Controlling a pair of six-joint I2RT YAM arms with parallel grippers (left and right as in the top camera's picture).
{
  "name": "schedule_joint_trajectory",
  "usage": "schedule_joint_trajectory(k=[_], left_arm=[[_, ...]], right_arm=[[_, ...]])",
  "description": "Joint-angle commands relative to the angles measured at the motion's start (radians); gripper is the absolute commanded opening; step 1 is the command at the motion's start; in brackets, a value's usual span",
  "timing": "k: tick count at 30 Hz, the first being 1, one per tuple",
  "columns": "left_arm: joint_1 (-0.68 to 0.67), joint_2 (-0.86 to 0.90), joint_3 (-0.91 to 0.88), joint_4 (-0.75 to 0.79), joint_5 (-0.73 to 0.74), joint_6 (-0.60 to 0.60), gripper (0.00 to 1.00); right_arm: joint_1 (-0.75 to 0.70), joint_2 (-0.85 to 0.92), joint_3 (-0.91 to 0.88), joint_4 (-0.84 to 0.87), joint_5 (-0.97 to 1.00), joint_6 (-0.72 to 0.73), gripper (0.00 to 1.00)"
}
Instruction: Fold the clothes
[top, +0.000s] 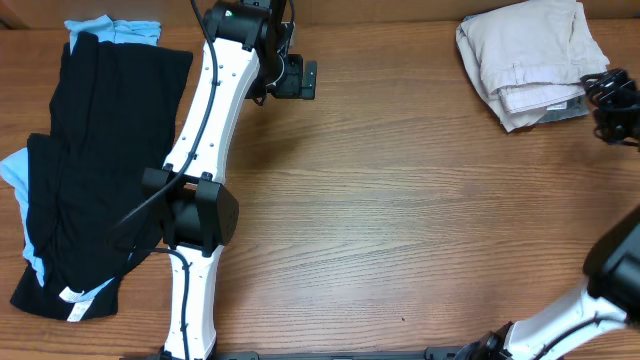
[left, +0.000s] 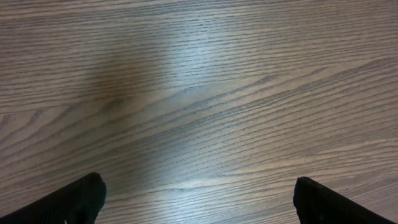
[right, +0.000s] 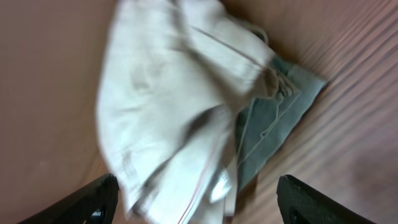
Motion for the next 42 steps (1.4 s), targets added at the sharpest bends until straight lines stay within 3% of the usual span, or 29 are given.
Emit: schedule_joint_trajectory(k=[1,8,12,13,14,17,22,38,42], left_arm=[[-0.004,-0.026,-0.006,0.003,-0.007,0.001,1.00],[-0.004,-0.026,-0.006,0.008,-0.018,0.001,1.00],[-0.004,-0.026,-0.006,0.008,-0.018,0.001,1.00],[-0.004,-0.026,-0.006,0.008,-0.018,0.001,1.00],[-0.004,-0.026,-0.006,0.008,-0.018,0.001,1.00],[-0.004,-0.026,-0.006,0.008,-0.018,0.001,1.00],[-0.004,-0.026,-0.006,0.008,-0.018,0.001,1.00],[-0.004,-0.026,-0.006,0.008,-0.018,0.001,1.00],[-0.004,-0.026,-0.006,0.008,-0.018,0.001,1.00]], right_arm=[[0.006,-0.229,0.021,-0.051,0.071,-0.141,0.85],[0.116,-0.516,0.021,-0.217,0.032,-0.277,0.87],[0.274,-0.652,0.021,-0.311,0.026,-0.405,0.89],[0.327,-0.683,0.021,-0.335,0.026,-0.430,0.94],[0.379,-0.709,0.021,-0.357,0.026,-0.437,1.00],[0.563,-0.768,0.021,-0.430,0.025,-0.435,1.00],[0.690,-0.771,0.021,-0.465,0.025,-0.435,1.00],[0.708,-0.764,0.017,-0.438,0.258,-0.436,1.00],[0.708,-0.830,-0.061,-0.378,0.272,-0.440,1.00]])
